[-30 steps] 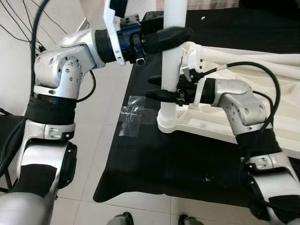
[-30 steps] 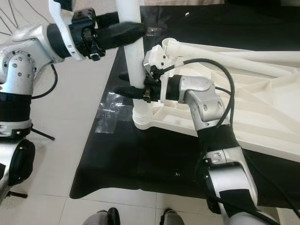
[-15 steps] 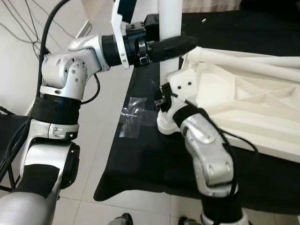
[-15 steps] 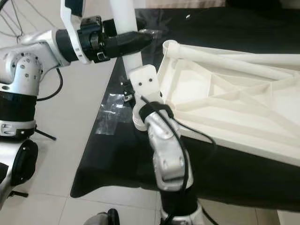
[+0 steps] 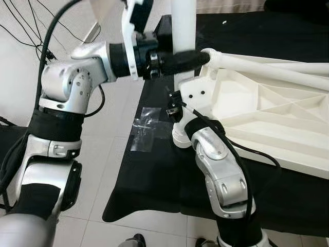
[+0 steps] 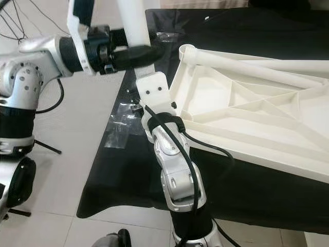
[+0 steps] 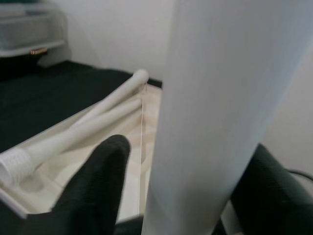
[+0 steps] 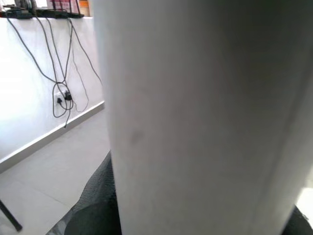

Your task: Building children table

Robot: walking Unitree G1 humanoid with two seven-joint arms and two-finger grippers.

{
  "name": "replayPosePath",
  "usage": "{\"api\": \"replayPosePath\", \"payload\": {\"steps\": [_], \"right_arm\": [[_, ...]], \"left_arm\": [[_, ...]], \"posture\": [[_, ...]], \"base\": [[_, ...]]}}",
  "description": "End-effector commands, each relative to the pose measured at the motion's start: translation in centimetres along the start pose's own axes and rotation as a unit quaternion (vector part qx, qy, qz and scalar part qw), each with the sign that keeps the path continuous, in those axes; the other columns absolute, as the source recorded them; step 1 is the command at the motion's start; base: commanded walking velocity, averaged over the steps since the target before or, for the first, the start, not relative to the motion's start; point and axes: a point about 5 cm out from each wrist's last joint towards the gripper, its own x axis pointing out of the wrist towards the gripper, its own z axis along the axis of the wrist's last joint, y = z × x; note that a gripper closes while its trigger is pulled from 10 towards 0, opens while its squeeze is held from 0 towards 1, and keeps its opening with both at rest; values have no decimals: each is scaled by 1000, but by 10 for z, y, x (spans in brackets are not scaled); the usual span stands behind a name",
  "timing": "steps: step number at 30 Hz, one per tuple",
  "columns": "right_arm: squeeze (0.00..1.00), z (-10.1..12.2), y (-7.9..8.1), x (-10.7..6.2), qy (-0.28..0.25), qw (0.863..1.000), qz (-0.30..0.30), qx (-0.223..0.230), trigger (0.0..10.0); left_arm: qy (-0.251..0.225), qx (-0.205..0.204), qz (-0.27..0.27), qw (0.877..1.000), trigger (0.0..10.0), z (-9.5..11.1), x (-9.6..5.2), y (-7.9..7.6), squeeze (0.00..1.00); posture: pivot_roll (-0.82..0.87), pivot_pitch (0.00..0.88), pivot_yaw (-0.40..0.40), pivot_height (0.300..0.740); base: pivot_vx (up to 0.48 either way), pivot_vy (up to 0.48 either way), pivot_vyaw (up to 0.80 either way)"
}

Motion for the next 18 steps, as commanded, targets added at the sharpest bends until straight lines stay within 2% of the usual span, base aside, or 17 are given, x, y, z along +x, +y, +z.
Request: {"api": "replayPosePath", "payload": {"steps": [1, 3, 4, 6, 7, 11, 13, 14, 15, 18], "right_arm": [[0, -42, -4, -1, 118, 993, -31, 2, 0], [0, -41, -3, -1, 115, 993, -28, 4, 0], [0, -39, -4, 0, 113, 993, -26, 6, 2980], [0, -38, -4, 0, 111, 994, -23, 7, 2980], [0, -36, -5, 1, 107, 994, -22, 2, 10000], [0, -31, -8, 3, 89, 996, -8, 5, 10000], [0, -26, -12, 6, 70, 997, 18, 14, 10000], [863, -23, -15, 8, 58, 997, 36, 23, 10000], [1000, -19, -21, 11, 41, 996, 69, 37, 10000], [1000, -16, -27, 14, 22, 994, 99, 41, 10000]], "left_arm": [[13, 20, -8, 1000, 0, 0, 4, -5, 0], [16, 22, -7, 1000, 0, 0, 7, -6, 0], [16, 23, -8, 1000, 0, 1, 8, -7, 0], [17, 24, -8, 1000, 0, 1, 9, -7, 0], [17, 24, -9, 1000, 0, 2, 9, -8, 0], [16, 24, -10, 1000, 0, 2, 9, -8, 0], [16, 26, -11, 999, 0, 3, 8, -8, 0], [15, 26, -11, 999, 0, 3, 8, -8, 0], [14, 26, -12, 999, 0, 3, 9, -8, 0], [12, 26, -14, 999, 0, 4, 9, -9, 0]], "posture": [[11, 258, 57, 740], [11, 257, 58, 740], [11, 257, 58, 740], [11, 257, 58, 740], [12, 256, 59, 740], [12, 256, 59, 740], [11, 256, 59, 740], [14, 256, 60, 740], [17, 256, 59, 740], [18, 256, 59, 740]], "base": [[0, 0, 0], [0, 0, 0], [0, 0, 0], [0, 0, 0], [0, 0, 0], [0, 0, 0], [0, 0, 0], [0, 0, 0], [0, 0, 0], [0, 0, 0]]}}
